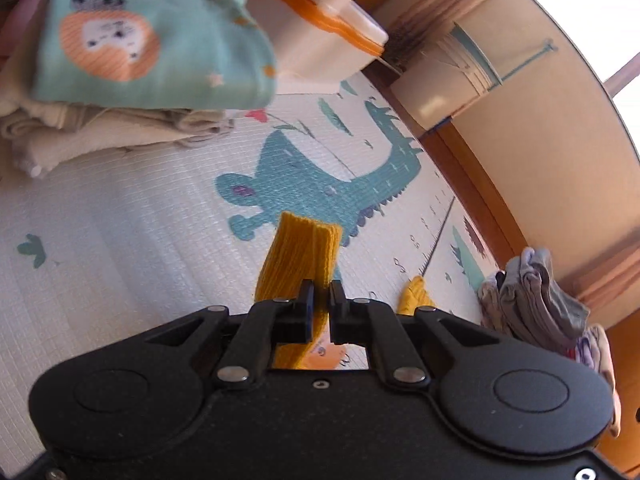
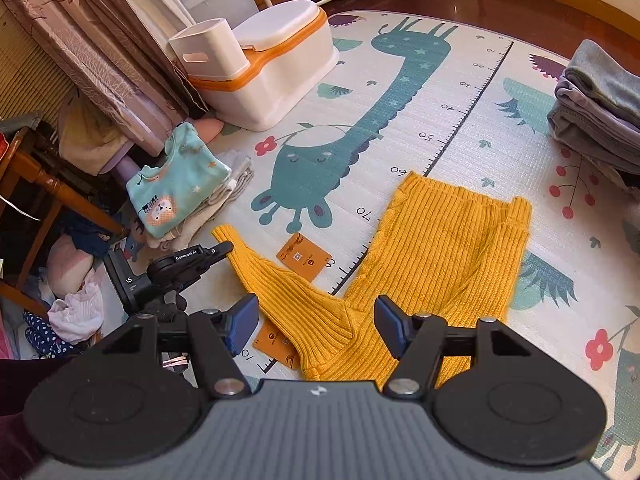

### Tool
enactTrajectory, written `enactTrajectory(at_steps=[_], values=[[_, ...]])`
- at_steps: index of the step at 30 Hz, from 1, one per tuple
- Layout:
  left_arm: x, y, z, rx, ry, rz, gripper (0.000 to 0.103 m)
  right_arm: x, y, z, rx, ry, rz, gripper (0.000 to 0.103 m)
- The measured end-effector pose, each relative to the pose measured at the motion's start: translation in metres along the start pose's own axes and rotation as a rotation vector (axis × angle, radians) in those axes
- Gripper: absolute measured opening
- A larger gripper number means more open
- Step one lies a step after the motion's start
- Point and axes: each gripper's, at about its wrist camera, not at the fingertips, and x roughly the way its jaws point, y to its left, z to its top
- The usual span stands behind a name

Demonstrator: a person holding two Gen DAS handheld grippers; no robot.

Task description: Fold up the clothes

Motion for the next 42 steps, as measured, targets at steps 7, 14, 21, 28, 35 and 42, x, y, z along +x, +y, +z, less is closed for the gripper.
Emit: enactTrajectory(at_steps=[7,14,21,28,35,42], values=[[0.024,-0.103,-0.073,0.432,0.090,-0.036,0.004,-0.005,-0.024,-0.002,0.098,-0.026,-0.017,0.064],[0.038,-0.128,-0.150,0.795,0.148,0.024,0.004,0.026,-0.081,-0.036,0.389,-0.073,0.033,0.064],[0.031,-0.145,-0.189,1.054,0.102,0.038,0.004,0.093,-0.112,-0.083,0.644,-0.020,0.075,0.064],[0.014,-0.163,-0.216,1.296,-0.010,0.018,0.004,0.134,-0.132,-0.105,0.825,-0.038,0.152,0.065],[0.000,-0.173,-0.223,1.388,-0.080,-0.014,0.004,0.137,-0.146,-0.112,0.875,-0.084,0.228,0.046],[-0.020,-0.154,-0.194,1.210,-0.101,0.050,0.044,0.106,-0.140,-0.093,0.712,-0.196,0.187,0.010]])
